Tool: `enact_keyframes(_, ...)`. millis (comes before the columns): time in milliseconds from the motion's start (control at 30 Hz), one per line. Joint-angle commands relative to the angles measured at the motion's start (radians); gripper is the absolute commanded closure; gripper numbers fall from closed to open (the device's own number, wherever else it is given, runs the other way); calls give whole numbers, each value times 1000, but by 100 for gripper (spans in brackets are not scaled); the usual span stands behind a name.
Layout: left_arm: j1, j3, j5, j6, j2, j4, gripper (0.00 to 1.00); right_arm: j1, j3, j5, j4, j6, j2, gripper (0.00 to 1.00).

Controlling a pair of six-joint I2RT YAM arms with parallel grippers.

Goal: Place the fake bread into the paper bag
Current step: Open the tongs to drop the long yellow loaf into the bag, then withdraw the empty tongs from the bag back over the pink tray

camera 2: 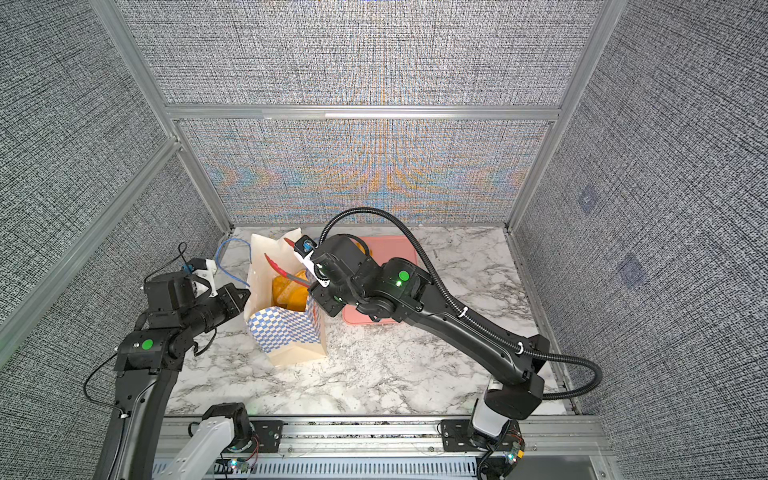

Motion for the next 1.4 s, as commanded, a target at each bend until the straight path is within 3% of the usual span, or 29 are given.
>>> enact_keyframes(0, 0, 5, -1, -1, -2, 27, 94, -1, -13, 54, 80, 0, -20, 52)
enact_keyframes(567, 0, 6, -1, 0, 0, 26, 94, -66, -94, 167, 193, 47, -116, 53)
enact_keyframes(1100, 0, -1, -1, -2, -2, 28, 94, -338, -327, 2, 234, 248, -254, 54)
enact_keyframes(1367, 0, -4, 0, -2, -2, 28, 94, -430, -389, -58, 223, 281, -223, 55)
